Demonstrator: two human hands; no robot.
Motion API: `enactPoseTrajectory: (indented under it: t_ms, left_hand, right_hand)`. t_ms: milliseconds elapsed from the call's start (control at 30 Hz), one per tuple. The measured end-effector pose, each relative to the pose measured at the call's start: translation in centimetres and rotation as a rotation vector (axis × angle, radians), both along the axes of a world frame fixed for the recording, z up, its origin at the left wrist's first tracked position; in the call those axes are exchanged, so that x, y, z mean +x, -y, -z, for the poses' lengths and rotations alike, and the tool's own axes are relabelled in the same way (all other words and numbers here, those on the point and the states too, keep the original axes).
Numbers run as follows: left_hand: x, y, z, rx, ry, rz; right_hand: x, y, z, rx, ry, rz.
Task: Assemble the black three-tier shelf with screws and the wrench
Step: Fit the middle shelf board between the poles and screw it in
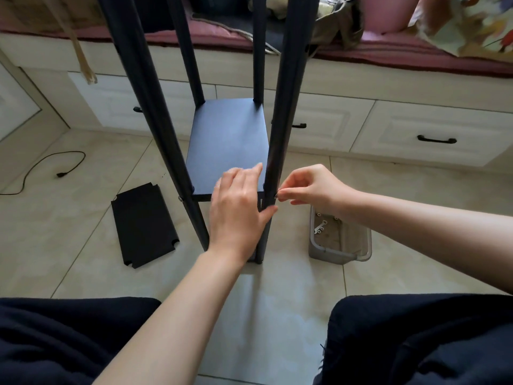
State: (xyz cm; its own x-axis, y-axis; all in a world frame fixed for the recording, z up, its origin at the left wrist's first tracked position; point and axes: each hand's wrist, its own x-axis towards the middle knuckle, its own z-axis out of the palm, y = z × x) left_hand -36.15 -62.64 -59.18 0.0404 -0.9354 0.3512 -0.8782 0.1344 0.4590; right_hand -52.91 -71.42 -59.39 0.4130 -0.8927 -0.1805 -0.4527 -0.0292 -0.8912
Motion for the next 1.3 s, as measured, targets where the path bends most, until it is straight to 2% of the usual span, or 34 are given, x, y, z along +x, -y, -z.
enactPoseTrajectory:
  t_ms: [67, 200, 400, 500, 633, 733, 900, 1033, 1300]
  left_hand:
    - [0.4, 1.1, 0.1, 0.132, 0.082, 0.037]
    - [1.3, 2.5, 0.4, 0.123, 0.102, 0.071]
    - [1.1, 2.5, 0.7, 0.119, 0.07, 0.038]
    - [0.9, 2.4, 0.8, 0.087, 0.051, 0.039]
    - [1.4, 2.7, 1.4, 0.109, 0.16, -0.019]
    - [2.0, 2.5, 2.0, 0.101, 0.276, -0.032]
    - [1.9, 2.0, 2.3, 0.032, 0.306, -0.046]
    - [2.0, 2.0, 2.6, -0.008, 0.362, -0.057]
    - [1.9, 2.6, 4.0, -0.157, 0.415, -0.079]
  right_hand:
    - [0.1, 0.1, -0.1, 0.017, -0.007, -0.002]
    - [0.2, 0.4, -0.8, 0.076, -0.051, -0.026]
    - [1.2, 2.5, -1.5, 0.436, 0.019, 0.069]
    - [2.9, 2.8, -1.1, 0.55, 0.085, 0.065]
    - [4.5, 2.8, -0.9, 0.57, 0.125, 0.077]
    - [4.5, 2.7, -0.6, 0.627, 0.228, 0.055]
    - [2.9, 2.5, -0.5, 0.66, 0.253, -0.03]
    - [-0.8, 3.1, 0.7, 0.634, 0.263, 0.031]
    - [-10.9, 4.2, 9.7, 0.558, 0.015, 0.329]
